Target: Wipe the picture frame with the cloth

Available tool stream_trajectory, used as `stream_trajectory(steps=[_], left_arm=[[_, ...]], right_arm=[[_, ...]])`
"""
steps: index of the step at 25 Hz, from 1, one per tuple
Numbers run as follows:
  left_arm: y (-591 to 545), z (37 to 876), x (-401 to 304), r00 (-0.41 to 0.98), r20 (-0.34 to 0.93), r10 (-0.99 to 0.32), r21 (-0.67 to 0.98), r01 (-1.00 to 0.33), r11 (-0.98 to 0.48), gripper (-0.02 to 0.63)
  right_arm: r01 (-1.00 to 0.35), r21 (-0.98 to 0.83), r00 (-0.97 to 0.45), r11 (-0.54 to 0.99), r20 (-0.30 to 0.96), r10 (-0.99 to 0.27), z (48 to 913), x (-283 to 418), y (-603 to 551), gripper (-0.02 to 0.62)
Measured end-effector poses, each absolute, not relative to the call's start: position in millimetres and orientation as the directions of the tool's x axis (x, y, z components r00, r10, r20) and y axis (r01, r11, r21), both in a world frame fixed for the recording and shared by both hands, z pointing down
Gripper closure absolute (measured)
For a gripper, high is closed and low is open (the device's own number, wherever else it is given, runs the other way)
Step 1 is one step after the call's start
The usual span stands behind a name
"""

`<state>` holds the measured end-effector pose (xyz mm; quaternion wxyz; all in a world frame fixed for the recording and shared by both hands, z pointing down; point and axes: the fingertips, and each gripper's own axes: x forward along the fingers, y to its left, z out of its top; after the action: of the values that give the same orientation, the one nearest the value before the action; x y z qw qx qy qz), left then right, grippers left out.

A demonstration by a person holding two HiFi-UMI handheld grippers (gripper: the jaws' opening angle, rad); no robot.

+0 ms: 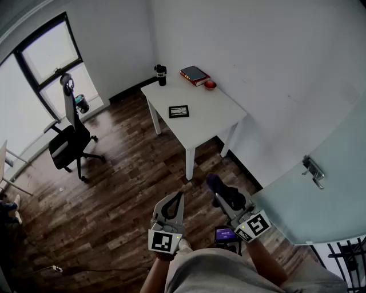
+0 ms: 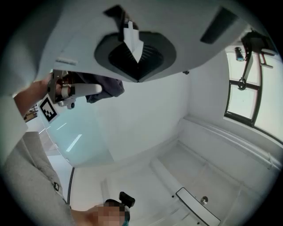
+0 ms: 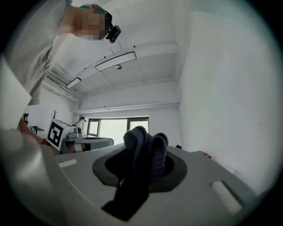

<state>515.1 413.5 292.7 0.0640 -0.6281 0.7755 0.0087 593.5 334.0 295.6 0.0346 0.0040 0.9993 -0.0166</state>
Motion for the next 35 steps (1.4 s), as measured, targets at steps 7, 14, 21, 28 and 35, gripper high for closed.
stream_trajectory(steps=[7, 14, 21, 28, 35], left_arm=[[430.3, 297.7, 450.1, -0.191, -0.109, -0.976, -0.040, -0.980, 0.196, 0.614], [409.4, 314.1, 388.2, -0.180, -0.107, -0.978, -0.020, -0.983, 0.183, 0.614], [355.4, 332.9, 305.1, -0.149, -0.041, -0.988, -0.047, -0.987, 0.151, 0.614], [270.4, 336.4, 213.0, -0.073, 0.024, -0.997, -0.079, -0.994, 0.071, 0.614], [195.0, 349.8, 142.3, 0.014, 0.044, -0.999, -0.070, -0.997, -0.017, 0.612]], right_arm=[[-0.007, -0.074, -0.996, 0.997, -0.090, -0.013, 295.1, 528.4, 342.6, 0.468], [-0.066, -0.070, -0.997, 0.995, -0.043, -0.069, 310.4, 474.3, 304.4, 0.466], [-0.139, -0.085, -0.989, 0.987, -0.037, -0.143, 332.9, 386.7, 225.3, 0.466], [-0.216, -0.127, -0.976, 0.968, -0.006, -0.219, 348.0, 293.9, 130.5, 0.465], [-0.296, -0.168, -0.955, 0.940, 0.044, -0.293, 368.0, 226.6, 56.2, 0.465]])
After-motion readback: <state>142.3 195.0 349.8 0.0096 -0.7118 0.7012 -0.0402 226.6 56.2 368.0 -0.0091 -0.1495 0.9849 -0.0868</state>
